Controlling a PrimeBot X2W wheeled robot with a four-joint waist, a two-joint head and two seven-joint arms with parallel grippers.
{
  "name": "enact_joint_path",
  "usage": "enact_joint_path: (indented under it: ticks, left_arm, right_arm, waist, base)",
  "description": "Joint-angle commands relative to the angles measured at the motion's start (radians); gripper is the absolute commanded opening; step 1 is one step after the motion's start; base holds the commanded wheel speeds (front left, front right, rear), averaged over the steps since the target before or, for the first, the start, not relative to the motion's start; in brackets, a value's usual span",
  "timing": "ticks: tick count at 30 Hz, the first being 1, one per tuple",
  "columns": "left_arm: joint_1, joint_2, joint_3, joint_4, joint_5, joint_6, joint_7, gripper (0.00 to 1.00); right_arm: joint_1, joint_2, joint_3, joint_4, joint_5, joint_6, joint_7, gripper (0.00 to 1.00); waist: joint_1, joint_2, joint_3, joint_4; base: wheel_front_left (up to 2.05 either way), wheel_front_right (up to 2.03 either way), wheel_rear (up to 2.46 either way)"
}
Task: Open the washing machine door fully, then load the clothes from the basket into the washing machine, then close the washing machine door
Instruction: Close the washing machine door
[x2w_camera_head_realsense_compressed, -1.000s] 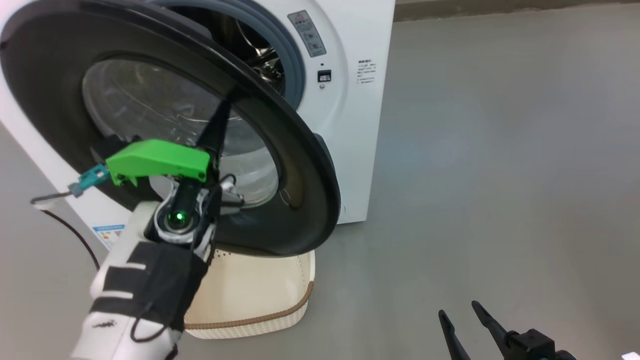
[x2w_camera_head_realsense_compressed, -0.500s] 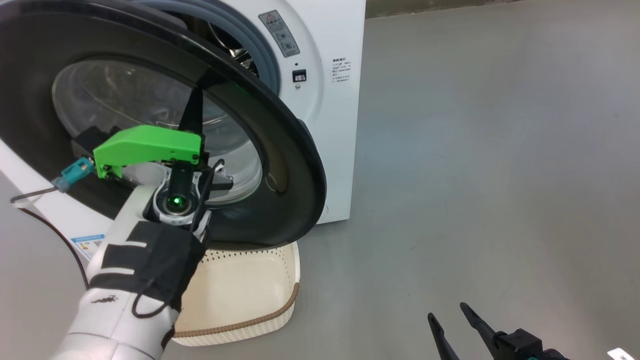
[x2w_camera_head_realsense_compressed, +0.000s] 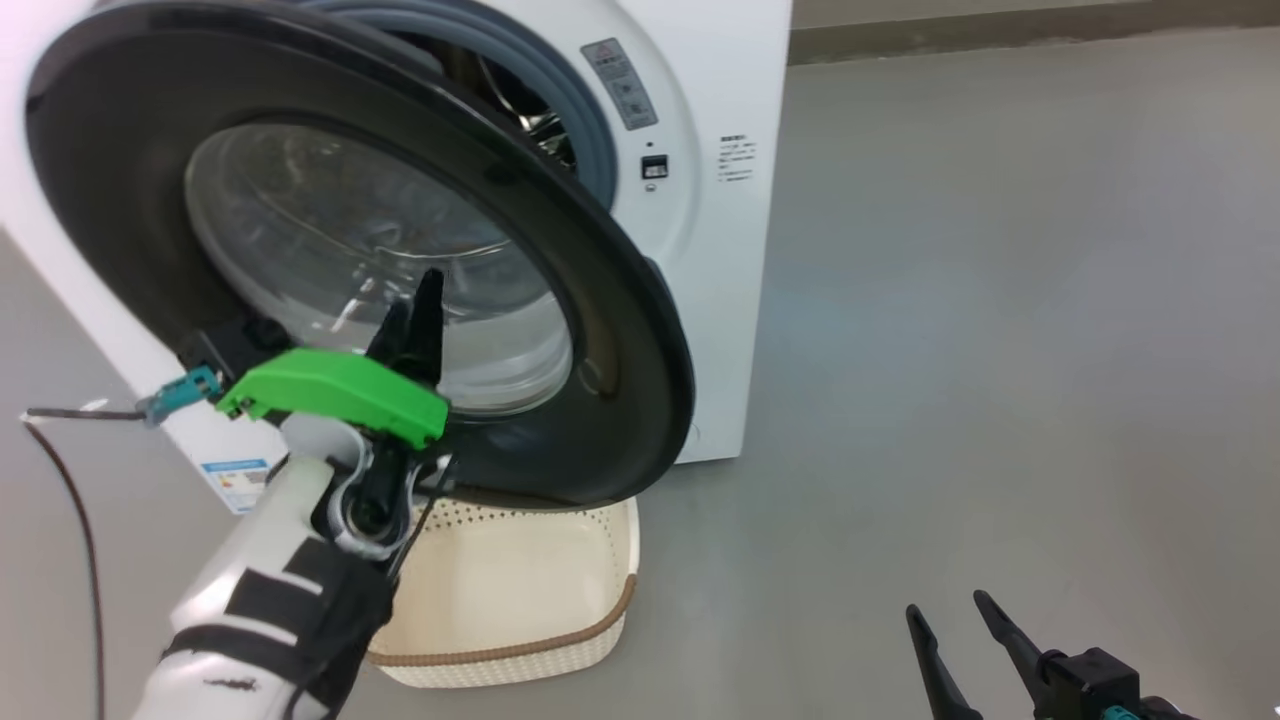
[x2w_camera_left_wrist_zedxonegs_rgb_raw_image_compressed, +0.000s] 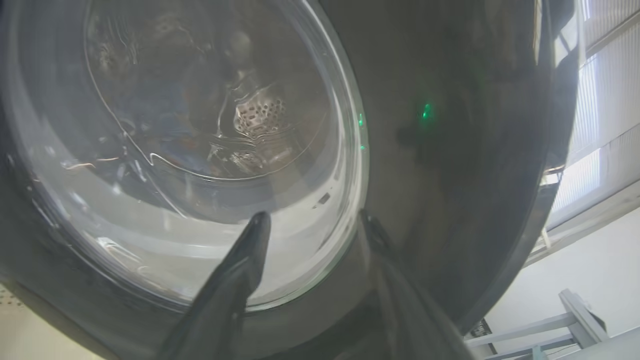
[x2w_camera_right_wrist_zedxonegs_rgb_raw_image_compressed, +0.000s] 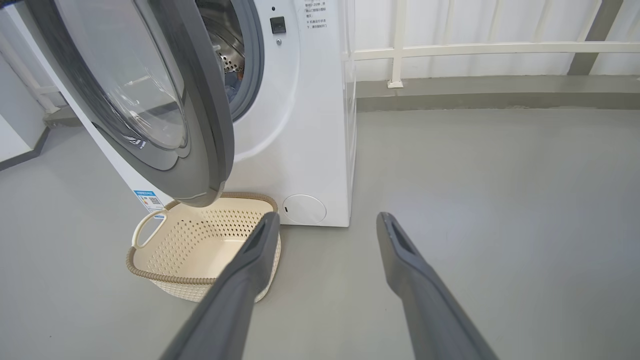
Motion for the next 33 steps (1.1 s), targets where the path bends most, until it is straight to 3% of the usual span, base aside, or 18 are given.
enact_joint_path:
  ticks: [1, 5, 14, 18, 25, 33]
  left_arm:
    - [-0.007, 0.042, 0.017, -0.016, 0.041, -0.006, -0.014, 1.0]
    - [0.055, 0.081, 0.074, -0.055, 0.186, 0.034, -0.019, 1.0]
    - [0.376, 0.114, 0.263, -0.338, 0.625, 0.214, -0.02, 1.0]
    - [0.534, 0.108, 0.336, -0.457, 0.77, 0.264, -0.02, 1.0]
    - [0.728, 0.08, 0.425, -0.575, 0.925, 0.274, -0.02, 1.0]
    - [0.848, 0.045, 0.522, -0.66, 1.02, 0.238, -0.02, 1.0]
  right_arm:
    - [-0.018, -0.003, 0.018, -0.029, 0.004, 0.006, -0.005, 1.0]
    - [-0.02, -0.003, 0.007, -0.041, 0.006, 0.006, -0.005, 1.0]
    - [-0.034, -0.003, -0.011, -0.057, -0.004, 0.006, -0.005, 1.0]
    - [-0.048, -0.003, -0.014, -0.06, -0.006, 0.006, -0.005, 1.0]
    - [-0.05, -0.003, -0.026, -0.062, 0.003, 0.006, -0.005, 1.0]
    - [-0.052, -0.003, -0.038, -0.062, 0.009, 0.006, -0.005, 1.0]
  waist:
    - [0.0001, 0.0, -0.007, 0.032]
    - [0.0001, 0.0, -0.007, 0.065]
    - [0.0001, 0.0, -0.005, 0.13]
    - [0.0001, 0.0, -0.005, 0.146]
    - [0.0001, 0.0, -0.009, 0.164]
    - [0.0001, 0.0, -0.016, 0.161]
  base:
    - [0.0, 0.0, 0.0]
    - [0.0, 0.0, 0.0]
    - [0.0, 0.0, 0.0]
    - [0.0, 0.0, 0.0]
    - [0.0, 0.0, 0.0]
    - [0.0, 0.0, 0.0]
